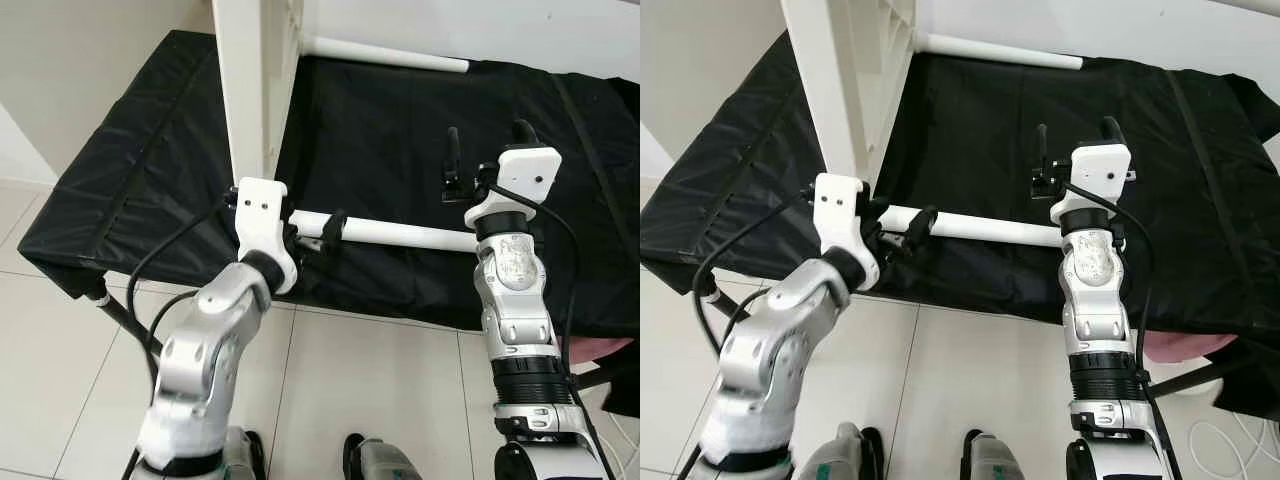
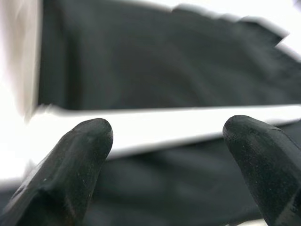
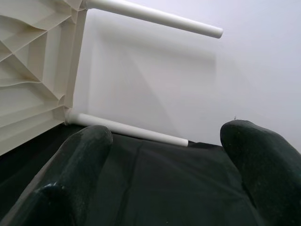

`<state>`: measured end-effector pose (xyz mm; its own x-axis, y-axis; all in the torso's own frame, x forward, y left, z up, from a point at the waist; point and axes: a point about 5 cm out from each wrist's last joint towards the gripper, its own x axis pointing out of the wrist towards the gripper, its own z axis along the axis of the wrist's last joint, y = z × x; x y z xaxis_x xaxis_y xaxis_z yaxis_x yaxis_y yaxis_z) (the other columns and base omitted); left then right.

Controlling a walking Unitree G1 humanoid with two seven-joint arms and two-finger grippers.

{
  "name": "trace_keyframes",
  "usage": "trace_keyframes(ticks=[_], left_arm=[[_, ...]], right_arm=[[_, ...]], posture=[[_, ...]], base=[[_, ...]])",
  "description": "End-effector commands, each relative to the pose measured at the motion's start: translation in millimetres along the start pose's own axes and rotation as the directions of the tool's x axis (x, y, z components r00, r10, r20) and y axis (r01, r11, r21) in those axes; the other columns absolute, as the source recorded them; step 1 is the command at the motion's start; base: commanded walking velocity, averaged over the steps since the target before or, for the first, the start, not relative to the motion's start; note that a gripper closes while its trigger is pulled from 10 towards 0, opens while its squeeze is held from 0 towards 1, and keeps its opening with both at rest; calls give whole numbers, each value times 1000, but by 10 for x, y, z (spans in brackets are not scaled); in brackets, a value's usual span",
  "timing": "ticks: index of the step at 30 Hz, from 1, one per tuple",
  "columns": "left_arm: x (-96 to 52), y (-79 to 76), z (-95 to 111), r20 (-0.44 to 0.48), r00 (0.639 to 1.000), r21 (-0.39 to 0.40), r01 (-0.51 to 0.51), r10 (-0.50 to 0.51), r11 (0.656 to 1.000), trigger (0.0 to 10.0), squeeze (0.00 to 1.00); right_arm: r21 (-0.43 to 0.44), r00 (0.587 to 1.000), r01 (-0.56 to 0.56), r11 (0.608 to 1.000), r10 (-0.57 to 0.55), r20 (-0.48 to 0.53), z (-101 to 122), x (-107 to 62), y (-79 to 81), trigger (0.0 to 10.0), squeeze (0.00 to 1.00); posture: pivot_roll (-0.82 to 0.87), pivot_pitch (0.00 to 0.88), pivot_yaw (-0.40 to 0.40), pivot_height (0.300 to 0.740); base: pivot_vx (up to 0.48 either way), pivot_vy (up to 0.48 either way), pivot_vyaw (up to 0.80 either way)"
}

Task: Building children table

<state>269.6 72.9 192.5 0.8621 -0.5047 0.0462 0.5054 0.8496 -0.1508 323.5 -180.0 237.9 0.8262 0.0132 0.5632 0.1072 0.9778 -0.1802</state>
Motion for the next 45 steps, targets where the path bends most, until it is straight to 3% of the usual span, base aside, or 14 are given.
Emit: trace_keyframes(ticks=[1, 4, 13, 15, 16, 19, 20, 21, 24, 29, 31, 39, 41, 45], left_arm=[[-1, -128, 37, 47, 993, 169, 96, -105, 981, 10000, 0], [5, -126, 50, 50, 991, 455, 91, -128, 886, 10000, 0], [32, -162, 10, 28, 976, 671, 142, -217, 728, 10000, 0], [28, -190, 5, 24, 967, 660, 176, -255, 730, 10000, 0], [26, -231, 3, 15, 955, 594, 230, -297, 771, 10000, 0], [22, -277, -7, 18, 938, 531, 285, -347, 798, 10000, 0], [-42, -395, -15, -11, 873, 359, 459, -488, 813, 10000, 0], [-42, -395, -15, -11, 873, 359, 459, -488, 813, 10000, 0], [-148, -485, -82, -61, 759, 152, 649, -649, 745, 10000, 0], [-205, -497, -105, -78, 696, 37, 717, -714, 696, 10000, 0], [-226, -500, -100, -76, 679, 75, 734, -730, 675, 10000, 0], [30, -428, -2, 15, 856, 39, 516, -516, 856, 10000, 0], [143, -367, 80, 64, 952, -54, 301, -298, 952, 10000, 0], [154, -355, 108, 76, 969, -90, 240, -233, 967, 10000, 0]], right_arm=[[-13, 1000, -15, 1000, 15, 0, -22, -6, 4, 10000, 0], [-14, 1000, -24, 1000, 24, 0, -25, 4, 12, 10000, 0], [-13, 1000, -30, 999, 30, 2, -43, 5, 29, 10000, 0], [-12, 1000, -28, 1000, 28, 3, -45, 8, 31, 10000, 0], [-13, 1000, -26, 1000, 26, 3, -48, 7, 27, 10000, 0], [-14, 1000, -24, 1000, 24, 4, -52, 7, 21, 10000, 0], [-10, 1000, -24, 1000, 24, 1, -60, 7, 29, 10000, 0], [-10, 1000, -24, 1000, 24, 1, -60, 7, 29, 10000, 0], [-4, 1000, -28, 1000, 28, 1, -66, 0, 52, 10000, 0], [-3, 1000, -25, 1000, 25, -1, -74, 1, 54, 10000, 0], [-1, 1000, -22, 1000, 22, -4, -85, -5, 51, 10000, 0], [-1, 1000, -8, 1000, 8, -3, -87, -4, 48, 10000, 0], [-1, 1000, 2, 1000, -2, -3, -86, -15, 41, 10000, 0], [-1, 1000, 5, 1000, -5, -3, -85, -23, 38, 10000, 0]], posture=[[-37, 126, 1, 740], [-30, 125, -3, 740], [-21, 119, -2, 740], [-23, 116, 3, 740], [-23, 116, 3, 740], [-23, 116, 3, 740], [-20, 112, 5, 740], [-20, 112, 5, 740], [-25, 116, 11, 740], [-27, 118, 13, 740], [-25, 119, 15, 740], [-29, 117, 30, 740], [-35, 115, 44, 740], [-38, 118, 48, 740]], base=[[0, 0, 0], [0, 0, 0], [0, 0, 0], [0, 0, 0], [0, 0, 0], [0, 0, 0], [0, 0, 0], [0, 0, 0], [0, 0, 0], [0, 0, 0], [0, 0, 0], [0, 0, 0], [0, 0, 0], [0, 0, 0]])
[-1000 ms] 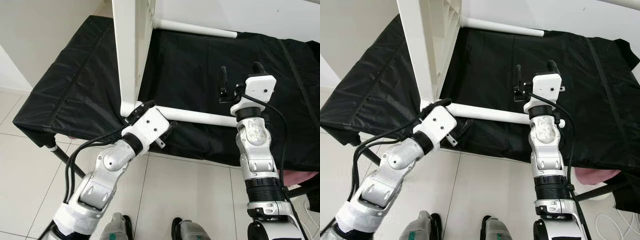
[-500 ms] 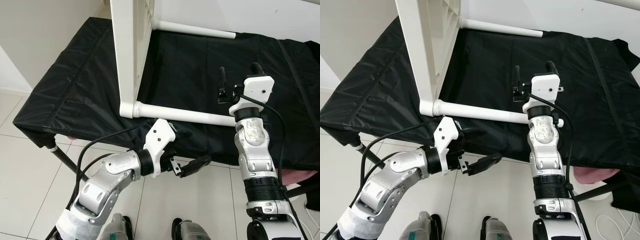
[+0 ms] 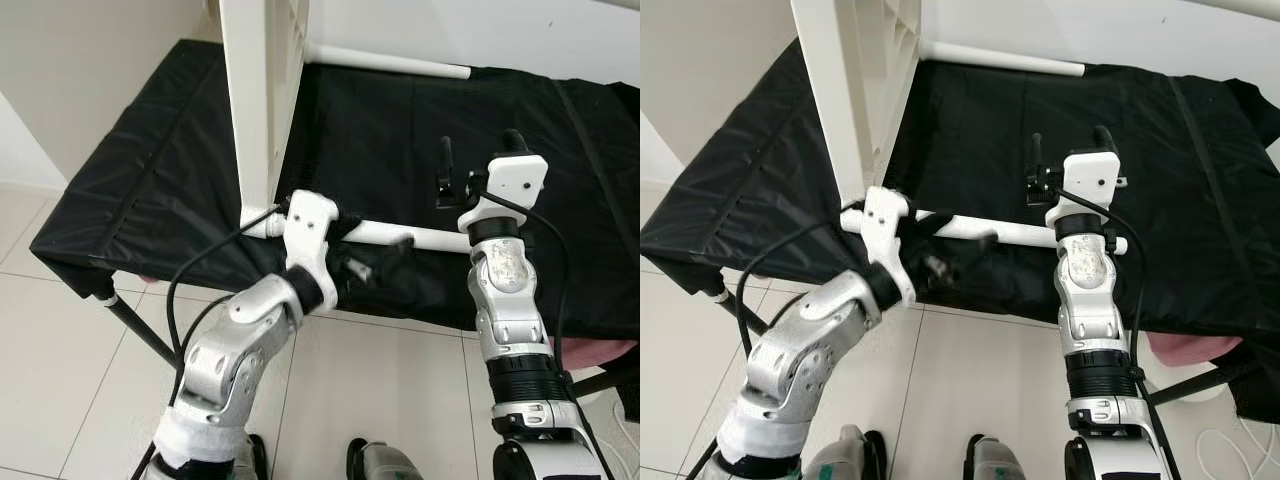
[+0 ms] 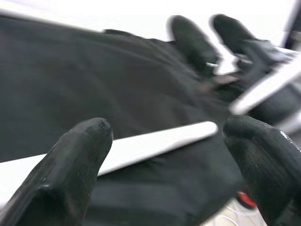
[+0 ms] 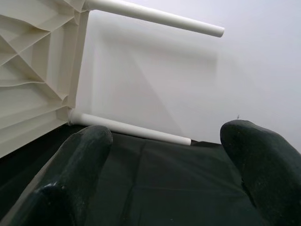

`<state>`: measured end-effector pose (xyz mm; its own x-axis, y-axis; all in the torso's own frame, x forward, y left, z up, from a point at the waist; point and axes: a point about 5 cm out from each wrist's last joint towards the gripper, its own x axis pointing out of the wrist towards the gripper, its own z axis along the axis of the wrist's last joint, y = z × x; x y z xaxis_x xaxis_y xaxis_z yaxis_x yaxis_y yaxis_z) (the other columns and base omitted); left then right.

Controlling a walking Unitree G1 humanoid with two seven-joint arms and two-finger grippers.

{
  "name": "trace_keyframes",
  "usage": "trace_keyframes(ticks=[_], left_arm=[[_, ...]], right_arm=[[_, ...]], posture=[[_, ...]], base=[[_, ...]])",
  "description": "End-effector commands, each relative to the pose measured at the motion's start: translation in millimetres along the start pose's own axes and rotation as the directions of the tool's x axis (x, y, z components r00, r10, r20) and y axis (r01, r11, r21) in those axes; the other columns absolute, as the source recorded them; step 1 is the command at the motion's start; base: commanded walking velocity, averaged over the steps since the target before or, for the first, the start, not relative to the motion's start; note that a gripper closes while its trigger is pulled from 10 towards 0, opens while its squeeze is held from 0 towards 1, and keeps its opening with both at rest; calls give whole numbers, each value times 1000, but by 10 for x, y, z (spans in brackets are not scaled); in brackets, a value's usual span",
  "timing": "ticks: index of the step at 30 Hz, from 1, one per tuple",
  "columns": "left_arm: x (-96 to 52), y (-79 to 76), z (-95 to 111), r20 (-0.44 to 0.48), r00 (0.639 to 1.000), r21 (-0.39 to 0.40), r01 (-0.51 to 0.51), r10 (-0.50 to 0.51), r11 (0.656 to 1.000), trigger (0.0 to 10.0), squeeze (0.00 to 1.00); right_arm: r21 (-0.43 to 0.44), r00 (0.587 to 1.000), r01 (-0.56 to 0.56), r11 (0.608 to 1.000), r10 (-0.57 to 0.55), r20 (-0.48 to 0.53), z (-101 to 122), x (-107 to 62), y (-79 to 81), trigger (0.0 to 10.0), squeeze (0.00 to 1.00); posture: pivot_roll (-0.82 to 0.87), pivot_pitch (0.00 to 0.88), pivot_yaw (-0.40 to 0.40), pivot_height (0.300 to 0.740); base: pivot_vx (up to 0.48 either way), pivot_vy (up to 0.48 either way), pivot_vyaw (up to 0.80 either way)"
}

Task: Building children table

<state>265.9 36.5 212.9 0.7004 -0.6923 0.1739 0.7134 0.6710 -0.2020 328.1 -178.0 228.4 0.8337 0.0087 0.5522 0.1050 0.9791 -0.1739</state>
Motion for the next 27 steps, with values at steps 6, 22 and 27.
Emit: trace_keyframes(ticks=[6, 22, 27], left_arm=[[-97, 119, 39, 53, 945, -44, -320, 322, 947, 10000, 0], [-283, 394, 74, 24, 742, 26, -670, 670, 742, 10000, 0], [-296, 410, 63, 16, 717, 29, -697, 697, 716, 10000, 0]], right_arm=[[-7, 1000, 17, 1000, -17, 9, 12, -37, -5, 10000, 0], [5, 1000, 20, 1000, -20, 4, -1, -28, 40, 10000, 0], [2, 1000, 24, 1000, -24, 8, 6, -18, 33, 10000, 0]], posture=[[-44, 120, 57, 740], [-29, 127, 53, 740], [-29, 127, 53, 740]], base=[[0, 0, 0], [0, 0, 0], [0, 0, 0]])
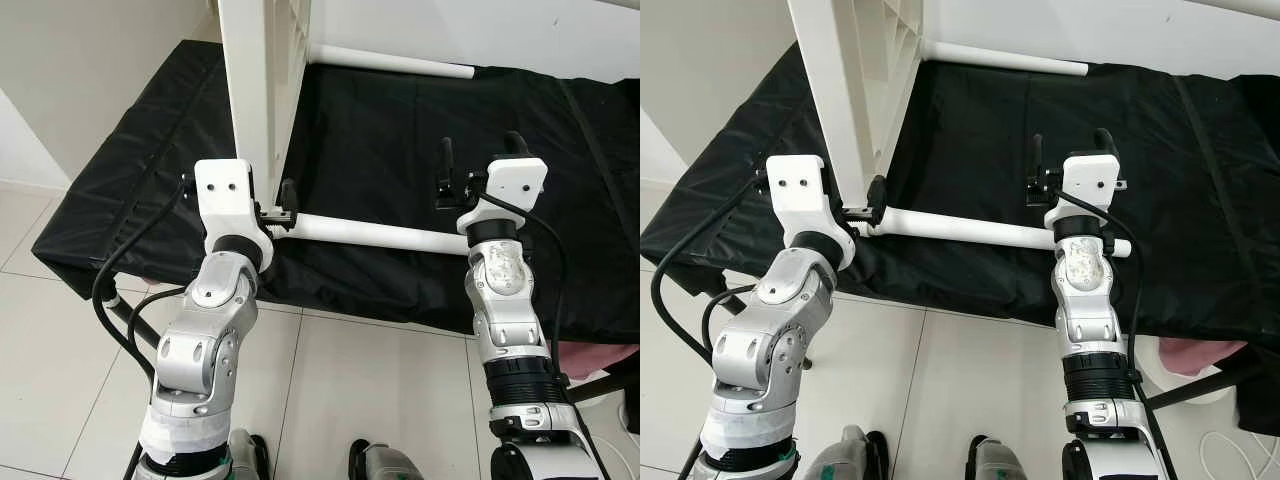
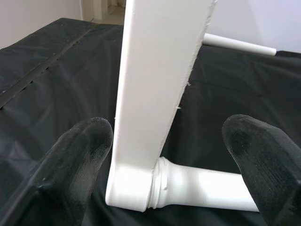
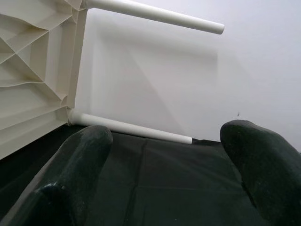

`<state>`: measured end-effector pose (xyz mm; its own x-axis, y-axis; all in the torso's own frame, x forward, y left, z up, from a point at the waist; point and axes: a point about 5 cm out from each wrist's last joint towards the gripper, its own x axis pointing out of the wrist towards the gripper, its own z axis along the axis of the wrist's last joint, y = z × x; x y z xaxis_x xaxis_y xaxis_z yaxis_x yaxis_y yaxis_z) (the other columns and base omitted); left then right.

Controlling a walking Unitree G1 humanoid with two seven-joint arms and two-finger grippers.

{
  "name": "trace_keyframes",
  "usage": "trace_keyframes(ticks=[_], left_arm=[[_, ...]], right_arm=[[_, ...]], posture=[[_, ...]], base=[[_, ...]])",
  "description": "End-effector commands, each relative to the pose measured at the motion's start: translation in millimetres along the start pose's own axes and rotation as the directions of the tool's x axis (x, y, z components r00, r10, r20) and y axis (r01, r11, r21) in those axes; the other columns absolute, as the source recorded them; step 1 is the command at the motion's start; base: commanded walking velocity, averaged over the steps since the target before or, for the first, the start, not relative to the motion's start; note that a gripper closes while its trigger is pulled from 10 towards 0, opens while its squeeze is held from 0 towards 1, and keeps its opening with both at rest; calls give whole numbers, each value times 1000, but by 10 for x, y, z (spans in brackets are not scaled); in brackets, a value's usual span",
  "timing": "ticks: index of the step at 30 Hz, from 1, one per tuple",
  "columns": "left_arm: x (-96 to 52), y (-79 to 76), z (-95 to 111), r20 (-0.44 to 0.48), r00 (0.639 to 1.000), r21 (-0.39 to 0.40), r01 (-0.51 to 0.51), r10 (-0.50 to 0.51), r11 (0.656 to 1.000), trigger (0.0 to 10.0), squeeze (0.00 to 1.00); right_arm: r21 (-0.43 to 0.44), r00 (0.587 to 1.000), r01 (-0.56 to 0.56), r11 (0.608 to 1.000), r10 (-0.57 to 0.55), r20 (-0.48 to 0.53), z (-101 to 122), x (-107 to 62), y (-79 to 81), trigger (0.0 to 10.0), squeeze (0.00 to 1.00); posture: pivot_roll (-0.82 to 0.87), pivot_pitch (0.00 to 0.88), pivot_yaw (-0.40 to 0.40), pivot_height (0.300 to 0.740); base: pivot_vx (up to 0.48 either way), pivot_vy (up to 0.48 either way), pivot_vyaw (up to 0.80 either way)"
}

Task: Building children table

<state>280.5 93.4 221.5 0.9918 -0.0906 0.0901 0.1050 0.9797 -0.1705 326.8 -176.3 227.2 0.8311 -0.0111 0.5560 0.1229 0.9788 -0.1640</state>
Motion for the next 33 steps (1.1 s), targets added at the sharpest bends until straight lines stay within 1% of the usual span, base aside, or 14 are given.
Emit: trace_keyframes(ticks=[1, 4, 5, 7, 8, 9, 11, 15, 17, 23, 27, 30, 31, 33], left_arm=[[-66, -12, -174, -85, 989, -68, -125, 119, 990, 10000, 0], [-62, -3, -173, -83, 989, -68, -130, 124, 989, 10000, 0], [-62, -140, -189, -93, 996, -61, -16, 11, 998, 10000, 0], [-62, -140, -189, -93, 996, -61, -16, 11, 998, 10000, 0], [-70, -247, -201, -104, 992, -54, 65, -70, 996, 10000, 0], [-70, -247, -201, -104, 992, -54, 65, -70, 996, 10000, 0], [-94, -410, -254, -141, 965, -19, 219, -219, 976, 10000, 0], [-105, -426, -273, -162, 950, -11, 269, -267, 963, 10000, 0], [-174, -397, -328, -205, 920, 23, 345, -333, 938, 10000, 0], [-215, -333, -406, -259, 900, 40, 372, -350, 927, 10000, 0], [-191, -279, -479, -302, 898, 25, 342, -319, 939, 10000, 0], [-80, -211, -525, -316, 912, -40, 264, -263, 964, 10000, 0], [-80, -211, -525, -316, 912, -40, 264, -263, 964, 10000, 0], [-27, -202, -569, -330, 910, -121, 221, -249, 968, 10000, 0]], right_arm=[[4, 1000, 6, 1000, -6, 9, 10, 4, 13, 10000, 0], [5, 1000, 6, 1000, -7, 9, 11, 3, 13, 10000, 0], [6, 1000, 5, 1000, -5, 7, 9, 1, 17, 10000, 0], [6, 1000, 5, 1000, -5, 7, 9, 1, 17, 10000, 0], [7, 1000, 4, 1000, -4, 6, 7, -1, 20, 10000, 0], [7, 1000, 4, 1000, -4, 6, 7, -1, 20, 10000, 0], [8, 1000, -1, 1000, 1, 7, 8, 10, 34, 10000, 0], [8, 1000, -8, 1000, 8, 12, 17, 25, 42, 10000, 0], [5, 1000, -11, 1000, 11, 15, 20, 28, 32, 10000, 0], [5, 1000, -18, 1000, 18, 17, 25, 25, 36, 10000, 0], [4, 999, -42, 999, 42, 30, 47, 32, 68, 10000, 0], [-53, 990, -107, 993, 112, 87, 156, 61, 130, 10000, 0], [-53, 990, -107, 993, 112, 87, 156, 61, 130, 10000, 0], [-88, 990, -73, 993, 83, 113, 218, 68, 71, 10000, 0]], posture=[[-29, 127, 53, 740], [-34, 125, 53, 740], [-31, 128, 49, 740], [-31, 128, 49, 740], [-31, 128, 49, 740], [-31, 128, 49, 740], [-31, 124, 43, 740], [-32, 122, 43, 740], [-33, 118, 43, 740], [-29, 112, 38, 740], [-29, 112, 38, 740], [-34, 113, 35, 740], [-34, 113, 35, 740], [-39, 115, 27, 740]], base=[[0, 0, 0], [0, 0, 0], [0, 0, 0], [0, 0, 0], [0, 0, 0], [0, 0, 0], [0, 0, 0], [0, 0, 0], [0, 0, 0], [0, 0, 0], [0, 0, 0], [0, 0, 0], [0, 0, 0], [0, 0, 0]])
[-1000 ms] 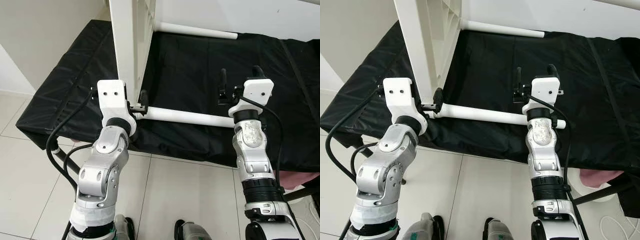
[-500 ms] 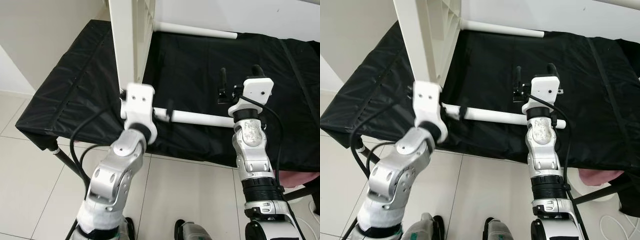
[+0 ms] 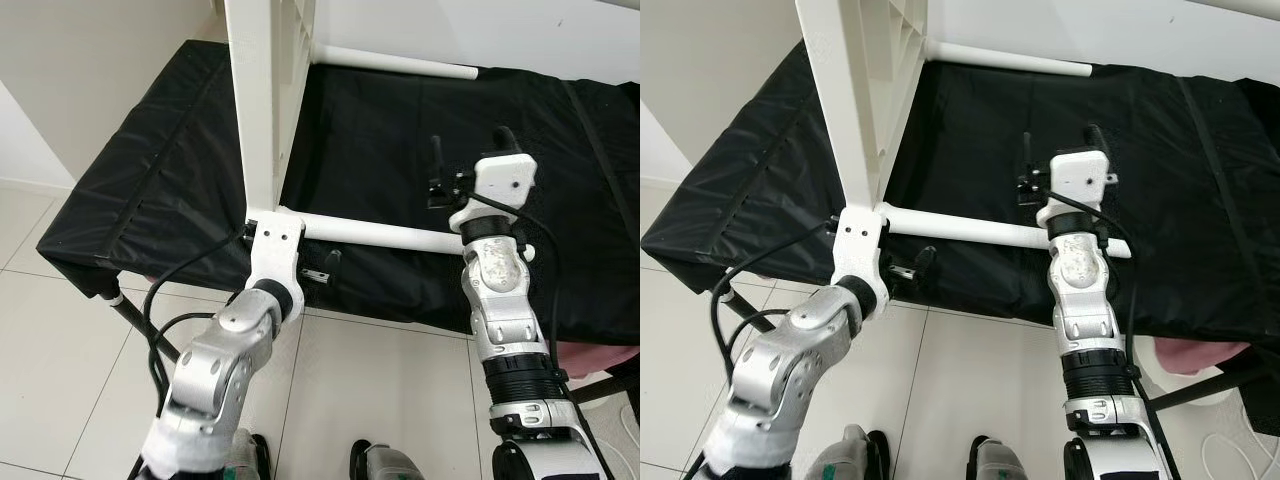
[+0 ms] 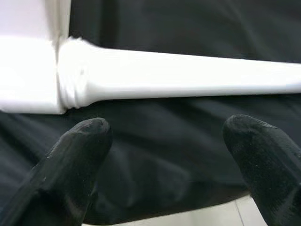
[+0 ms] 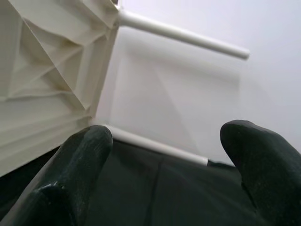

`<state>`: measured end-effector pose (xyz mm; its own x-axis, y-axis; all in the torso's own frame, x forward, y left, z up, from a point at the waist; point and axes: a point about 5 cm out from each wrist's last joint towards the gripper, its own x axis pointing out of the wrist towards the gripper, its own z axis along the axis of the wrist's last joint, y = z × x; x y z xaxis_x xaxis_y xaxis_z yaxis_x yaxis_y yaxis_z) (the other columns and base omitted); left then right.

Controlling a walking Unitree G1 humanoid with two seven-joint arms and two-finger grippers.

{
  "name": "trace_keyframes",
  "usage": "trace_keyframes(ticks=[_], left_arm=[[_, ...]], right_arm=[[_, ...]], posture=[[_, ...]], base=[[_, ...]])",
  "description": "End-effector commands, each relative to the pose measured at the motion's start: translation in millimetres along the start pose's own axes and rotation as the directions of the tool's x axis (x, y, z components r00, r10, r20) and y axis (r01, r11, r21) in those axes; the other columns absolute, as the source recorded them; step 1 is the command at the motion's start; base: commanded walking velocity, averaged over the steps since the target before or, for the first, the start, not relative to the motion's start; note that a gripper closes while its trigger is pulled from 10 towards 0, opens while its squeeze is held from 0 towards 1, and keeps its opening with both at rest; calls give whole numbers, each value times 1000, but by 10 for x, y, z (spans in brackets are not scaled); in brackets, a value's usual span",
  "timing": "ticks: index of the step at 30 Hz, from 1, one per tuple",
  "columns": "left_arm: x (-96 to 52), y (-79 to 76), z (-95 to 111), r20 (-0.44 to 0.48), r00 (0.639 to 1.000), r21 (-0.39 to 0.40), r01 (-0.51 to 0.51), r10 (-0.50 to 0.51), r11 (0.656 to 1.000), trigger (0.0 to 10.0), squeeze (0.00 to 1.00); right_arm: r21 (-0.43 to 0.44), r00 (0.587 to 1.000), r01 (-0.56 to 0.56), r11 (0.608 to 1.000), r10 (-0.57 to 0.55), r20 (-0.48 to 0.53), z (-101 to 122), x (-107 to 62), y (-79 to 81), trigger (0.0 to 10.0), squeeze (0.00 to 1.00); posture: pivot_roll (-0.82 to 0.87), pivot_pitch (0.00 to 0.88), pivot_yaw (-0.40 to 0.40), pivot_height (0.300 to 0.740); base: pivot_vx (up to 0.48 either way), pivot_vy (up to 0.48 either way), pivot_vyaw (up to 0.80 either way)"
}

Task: Building children table

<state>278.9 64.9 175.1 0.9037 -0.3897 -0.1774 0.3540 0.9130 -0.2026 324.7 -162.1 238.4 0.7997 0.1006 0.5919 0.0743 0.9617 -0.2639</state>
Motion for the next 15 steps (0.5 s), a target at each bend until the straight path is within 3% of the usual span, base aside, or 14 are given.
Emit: trace_keyframes(ticks=[1, 2, 3, 8, 11, 13, 15], left_arm=[[36, 5, -73, -29, 1000, -85, -11, 8, 996, 10000, 0], [36, 5, -73, -29, 1000, -85, -11, 8, 996, 10000, 0], [76, -2, -110, -44, 999, -137, -15, 9, 990, 10000, 0], [106, -10, -132, -54, 999, -184, -17, 7, 983, 10000, 0], [180, 35, -158, -69, 997, -261, -58, 41, 964, 10000, 0], [180, 35, -158, -69, 997, -261, -58, 41, 964, 10000, 0], [254, 80, -181, -90, 994, -332, -94, 68, 939, 10000, 0]], right_arm=[[-42, 998, 38, 998, -36, 49, 95, 24, -82, 10000, 0], [-42, 998, 38, 998, -36, 49, 95, 24, -82, 10000, 0], [-72, 992, 111, 991, -107, 60, 125, 8, -179, 10000, 0], [-86, 984, 171, 982, -166, 62, 136, -17, -268, 10000, 0], [-145, 964, 262, 954, -253, 80, 169, -60, -394, 10000, 0], [-145, 964, 262, 954, -253, 80, 169, -60, -394, 10000, 0], [-188, 940, 339, 922, -324, 107, 216, -88, -505, 10000, 0]], posture=[[-39, 115, 27, 740], [-39, 115, 27, 740], [-40, 119, 22, 740], [-41, 124, 19, 740], [-51, 127, 28, 740], [-51, 127, 28, 740], [-63, 131, 41, 740]], base=[[0, 0, 0], [0, 0, 0], [0, 0, 0], [0, 0, 0], [0, 0, 0], [0, 0, 0], [0, 0, 0]])
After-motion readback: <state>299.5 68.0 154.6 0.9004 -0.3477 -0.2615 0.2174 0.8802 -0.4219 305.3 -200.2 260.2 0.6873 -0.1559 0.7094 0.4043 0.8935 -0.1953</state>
